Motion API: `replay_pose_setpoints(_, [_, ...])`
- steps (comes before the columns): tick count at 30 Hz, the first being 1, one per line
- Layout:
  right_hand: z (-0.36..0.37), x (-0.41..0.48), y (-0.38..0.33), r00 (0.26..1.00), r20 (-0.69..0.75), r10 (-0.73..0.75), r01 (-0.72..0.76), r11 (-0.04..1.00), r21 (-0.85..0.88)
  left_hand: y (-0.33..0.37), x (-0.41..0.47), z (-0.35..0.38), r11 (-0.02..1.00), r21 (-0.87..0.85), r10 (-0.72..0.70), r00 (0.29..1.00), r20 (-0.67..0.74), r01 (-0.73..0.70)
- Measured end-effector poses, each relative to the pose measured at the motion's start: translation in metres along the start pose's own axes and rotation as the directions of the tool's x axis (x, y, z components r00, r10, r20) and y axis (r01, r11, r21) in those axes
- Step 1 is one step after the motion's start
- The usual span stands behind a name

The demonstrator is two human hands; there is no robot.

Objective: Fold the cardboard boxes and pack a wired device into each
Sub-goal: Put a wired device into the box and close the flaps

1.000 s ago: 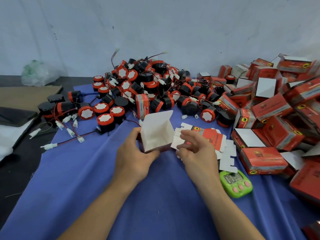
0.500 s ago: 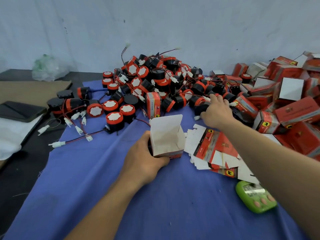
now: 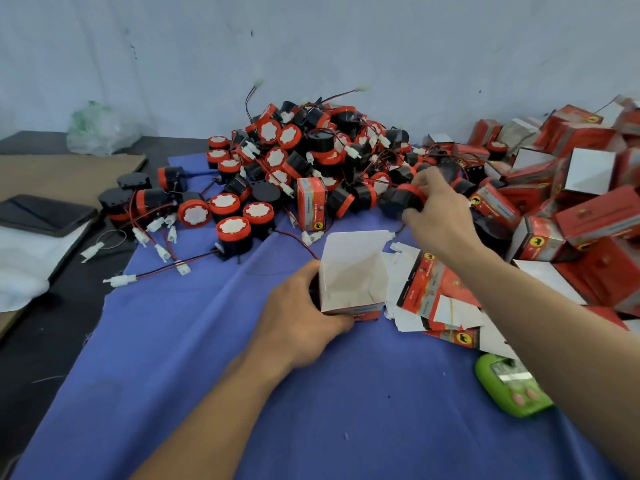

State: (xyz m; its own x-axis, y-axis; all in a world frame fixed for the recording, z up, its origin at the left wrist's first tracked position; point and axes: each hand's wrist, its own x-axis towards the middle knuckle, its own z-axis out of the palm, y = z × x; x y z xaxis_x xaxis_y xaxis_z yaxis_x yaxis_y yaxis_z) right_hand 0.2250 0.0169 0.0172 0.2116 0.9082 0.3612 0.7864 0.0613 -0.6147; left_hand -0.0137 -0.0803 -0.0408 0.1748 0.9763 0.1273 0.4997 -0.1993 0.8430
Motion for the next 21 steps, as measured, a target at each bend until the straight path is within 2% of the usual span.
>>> replay_pose_setpoints(3, [-0.023,-0.011,-0.02,0.978,-0.21,0.017,0.031,0.974,0.223,-0.001,0.001,-0.001,1.0,0.005,-0.008,1.0,0.007,0.008])
replay_pose_setpoints(4, [-0.034,-0.019,-0.027,0.964,-0.267,0.01,0.058,0.967,0.248,0.0,0.001,0.0,1.0,-0.004,-0.007,1.0,-0.002,0.007])
replay_pose_setpoints(5, [-0.043,-0.029,-0.033,0.953,-0.302,-0.017,0.091,0.969,0.23,0.0,0.001,0.001,1.0,-0.016,-0.007,1.0,-0.023,0.007])
replay_pose_setpoints(7, [-0.051,-0.057,-0.041,0.947,-0.297,-0.122,0.148,0.987,0.065,0.001,0.001,0.003,0.999,-0.037,-0.009,0.994,-0.105,0.006])
replay_pose_setpoints(10, [-0.029,-0.113,-0.044,0.954,-0.156,-0.257,0.217,0.948,-0.232,-0.003,0.004,0.007,1.0,-0.024,-0.016,0.971,-0.238,0.011])
replay_pose_setpoints(12, [-0.007,-0.141,-0.047,0.965,0.034,-0.26,0.254,0.897,-0.361,-0.004,0.005,0.008,1.0,0.012,-0.018,0.962,-0.273,0.023])
replay_pose_setpoints(13, [0.001,-0.149,-0.049,0.962,0.121,-0.245,0.273,0.889,-0.368,-0.004,0.004,0.008,1.0,0.02,-0.015,0.96,-0.28,0.021])
replay_pose_setpoints(15, [0.01,-0.151,-0.049,0.952,0.211,-0.223,0.277,0.921,-0.273,-0.005,0.003,0.003,0.999,0.028,-0.017,0.96,-0.279,0.026])
replay_pose_setpoints(19, [0.0,-0.139,-0.039,0.979,0.158,-0.132,0.135,0.991,-0.008,-0.006,0.003,-0.007,0.996,0.023,-0.082,0.966,-0.246,0.09])
replay_pose_setpoints(21, [-0.007,-0.137,-0.027,0.937,0.33,-0.114,0.121,0.993,-0.001,-0.006,0.004,-0.008,0.994,0.019,-0.102,0.971,-0.215,0.109])
